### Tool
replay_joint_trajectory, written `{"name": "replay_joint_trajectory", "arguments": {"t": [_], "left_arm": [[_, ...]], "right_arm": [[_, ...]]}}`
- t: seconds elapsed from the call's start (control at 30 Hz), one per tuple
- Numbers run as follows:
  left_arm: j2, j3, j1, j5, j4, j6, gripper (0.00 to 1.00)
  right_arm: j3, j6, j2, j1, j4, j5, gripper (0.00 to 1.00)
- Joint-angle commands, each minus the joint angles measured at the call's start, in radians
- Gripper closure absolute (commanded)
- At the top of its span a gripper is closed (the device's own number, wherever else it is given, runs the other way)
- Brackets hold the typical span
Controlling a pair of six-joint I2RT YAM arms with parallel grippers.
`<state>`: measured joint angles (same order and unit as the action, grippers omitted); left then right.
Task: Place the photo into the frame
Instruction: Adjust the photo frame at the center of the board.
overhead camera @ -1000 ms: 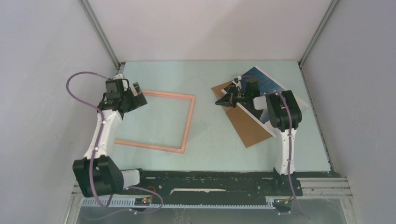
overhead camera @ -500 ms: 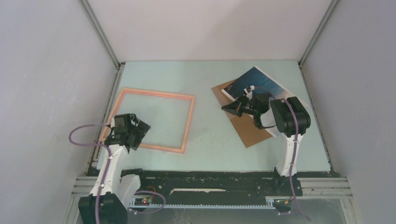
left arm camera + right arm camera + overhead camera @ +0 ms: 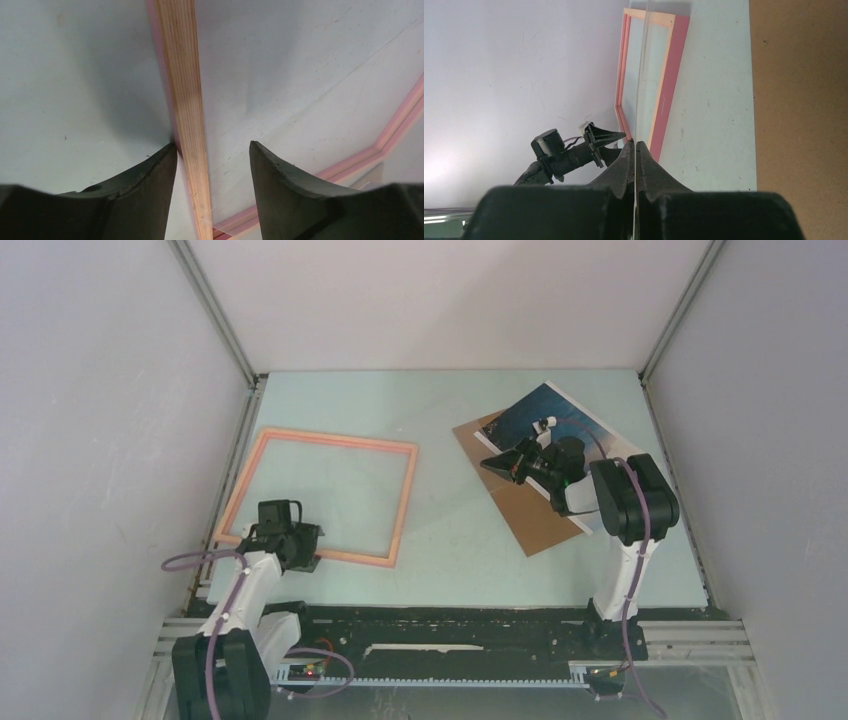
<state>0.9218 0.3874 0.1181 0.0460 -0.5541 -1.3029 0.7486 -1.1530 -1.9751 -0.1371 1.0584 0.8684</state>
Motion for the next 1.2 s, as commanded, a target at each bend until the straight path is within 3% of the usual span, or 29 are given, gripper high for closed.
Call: {"name": "replay_joint_trajectory", "arguments": {"t": [0.0,0.2,0.27,0.53,0.7,0.77,0.9,1.03,1.17], "left_arm": [[0.002,-0.004,-0.023,0.036,-0.015,-0.047,0.40],[0.050,-0.003,-0.218,0.086,-0.008,-0.098,0.57],[0.107,0.004,-0.279,0.073,-0.010,-0.106,0.68],[0.159,0.087,-0.438,0.029,-0.063,-0.096,0.96],[0.209,0.157,-0.664,0.055,-0.030,-0.205,1.00],[0.219,0.182,-0.720,0.071,-0.019,-0.242,0.96],[0.154,0.188,-0.771,0.108,-0.002,-0.244,0.79],[-0.003,0.227,-0.773,0.253,-0.119,-0.141,0.48],[-0.119,0.312,-0.725,0.358,-0.209,0.098,0.08]], "right_arm": [[-0.009,0.037,0.045,0.004,0.017,-0.019,1.00],[-0.019,0.025,0.049,0.011,0.025,-0.020,1.00],[-0.027,0.023,0.061,0.024,0.026,-0.018,1.00],[-0.045,0.059,0.104,0.099,-0.027,0.043,1.00],[-0.063,0.087,0.119,0.124,-0.083,0.073,1.00],[-0.087,0.087,0.133,0.129,-0.081,0.080,1.00],[-0.128,0.146,0.172,0.172,-0.160,0.061,1.00],[-0.153,0.165,0.200,0.169,-0.184,0.036,1.00],[-0.163,0.191,0.245,0.142,-0.252,-0.007,1.00]]}}
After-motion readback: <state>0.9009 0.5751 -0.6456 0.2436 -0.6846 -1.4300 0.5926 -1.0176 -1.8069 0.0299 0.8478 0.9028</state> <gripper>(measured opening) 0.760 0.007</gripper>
